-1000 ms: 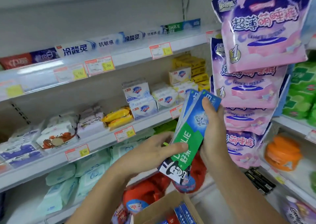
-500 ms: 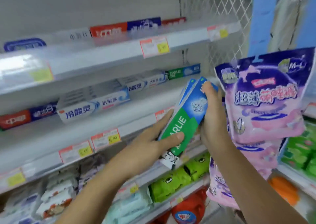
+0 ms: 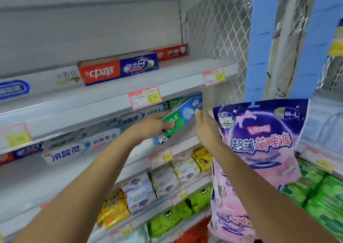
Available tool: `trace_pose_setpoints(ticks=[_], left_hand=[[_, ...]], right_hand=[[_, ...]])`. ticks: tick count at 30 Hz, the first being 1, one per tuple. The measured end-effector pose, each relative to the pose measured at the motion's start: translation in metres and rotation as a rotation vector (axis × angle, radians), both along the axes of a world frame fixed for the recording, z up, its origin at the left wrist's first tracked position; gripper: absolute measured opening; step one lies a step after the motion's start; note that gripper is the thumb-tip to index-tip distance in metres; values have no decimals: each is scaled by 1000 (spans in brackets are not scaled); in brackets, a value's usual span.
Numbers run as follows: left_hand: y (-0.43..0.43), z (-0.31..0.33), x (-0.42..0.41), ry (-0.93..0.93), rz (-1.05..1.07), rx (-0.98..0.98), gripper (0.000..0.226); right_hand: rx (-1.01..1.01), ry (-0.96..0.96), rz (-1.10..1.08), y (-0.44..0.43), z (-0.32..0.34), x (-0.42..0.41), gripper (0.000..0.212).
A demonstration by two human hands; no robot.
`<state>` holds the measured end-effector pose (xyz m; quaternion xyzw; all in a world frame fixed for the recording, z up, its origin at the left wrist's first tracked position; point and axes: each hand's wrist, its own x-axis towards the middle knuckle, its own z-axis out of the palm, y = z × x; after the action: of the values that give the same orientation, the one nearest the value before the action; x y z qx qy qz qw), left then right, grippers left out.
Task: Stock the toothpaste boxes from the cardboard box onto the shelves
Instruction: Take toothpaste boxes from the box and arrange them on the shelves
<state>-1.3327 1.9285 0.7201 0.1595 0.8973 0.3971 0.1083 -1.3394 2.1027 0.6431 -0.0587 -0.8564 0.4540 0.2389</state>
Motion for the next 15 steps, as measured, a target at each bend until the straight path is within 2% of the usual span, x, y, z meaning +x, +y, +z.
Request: trace_pose_setpoints(ticks=[4,8,11,15], left_hand=[[24,-12,-52,93,1,-315,62],[58,-29,-89,178,30,-382,53],[78,-41,-115,259,32,-399,43],[89,-46,-142,374,40,-458,47]], right_hand=[[342,-107,9,11,-11,-17,37],[717,-156,-102,4,-9,-18,27],[701,-163,-73,4,-21,-28,34],[666,-131,-85,5,-18,-27,34]])
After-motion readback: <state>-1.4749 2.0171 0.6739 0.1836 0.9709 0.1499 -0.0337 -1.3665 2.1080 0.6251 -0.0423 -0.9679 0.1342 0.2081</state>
